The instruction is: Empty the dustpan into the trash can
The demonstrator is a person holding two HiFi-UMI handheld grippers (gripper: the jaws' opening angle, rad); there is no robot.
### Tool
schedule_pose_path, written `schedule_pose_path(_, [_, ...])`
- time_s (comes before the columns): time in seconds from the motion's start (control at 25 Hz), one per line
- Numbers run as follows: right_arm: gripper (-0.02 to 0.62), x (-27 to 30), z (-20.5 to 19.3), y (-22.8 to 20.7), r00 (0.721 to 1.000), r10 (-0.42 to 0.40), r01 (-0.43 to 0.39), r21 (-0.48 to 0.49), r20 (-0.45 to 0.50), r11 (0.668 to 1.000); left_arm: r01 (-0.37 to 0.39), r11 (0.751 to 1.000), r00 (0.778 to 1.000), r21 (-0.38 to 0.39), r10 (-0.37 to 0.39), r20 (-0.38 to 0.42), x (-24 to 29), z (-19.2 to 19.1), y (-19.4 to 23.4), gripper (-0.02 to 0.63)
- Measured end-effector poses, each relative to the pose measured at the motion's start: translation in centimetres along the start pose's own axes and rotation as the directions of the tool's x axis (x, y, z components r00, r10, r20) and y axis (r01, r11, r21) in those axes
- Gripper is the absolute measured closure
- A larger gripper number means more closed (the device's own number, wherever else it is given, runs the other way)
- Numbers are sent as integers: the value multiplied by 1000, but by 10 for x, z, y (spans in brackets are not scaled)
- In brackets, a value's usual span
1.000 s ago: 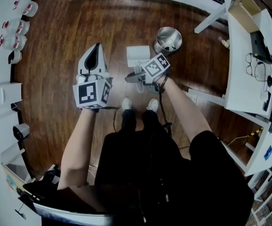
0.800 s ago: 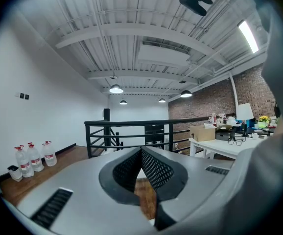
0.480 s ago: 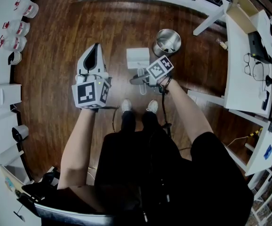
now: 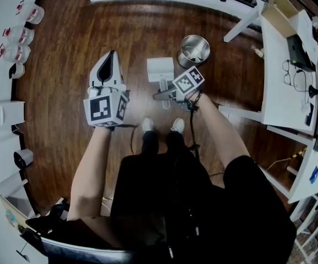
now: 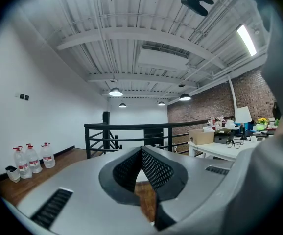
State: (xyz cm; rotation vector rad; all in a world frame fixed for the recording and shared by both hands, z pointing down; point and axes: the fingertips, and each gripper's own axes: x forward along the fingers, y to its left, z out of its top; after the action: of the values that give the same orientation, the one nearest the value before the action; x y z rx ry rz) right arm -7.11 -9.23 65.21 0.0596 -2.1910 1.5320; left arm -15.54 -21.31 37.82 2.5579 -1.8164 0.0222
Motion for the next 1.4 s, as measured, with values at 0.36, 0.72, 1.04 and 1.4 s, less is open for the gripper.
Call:
schedule_pose_path(0.36, [336,-50,-13,-9,991,-104,100,43,85,994,19,1000,999,-18,-19,32,-9,14,2,601])
schedule_pose_path(0.72, [486,-170,54,100,787,-277,460,-225,551,859,122,992,985,-1,-121,124,-19,60,-11,601])
schedule_pose_path(1.04, [526,-172,126,249,519,-234,797,-367,822,480,216,976,950,19,-214,226,-34,104,-24,601])
schedule_pose_path(1.4, [588,-165,152,289,296,-220,905,-199,930,375,197,977,917,82,-213,338,-57,146,-18,601])
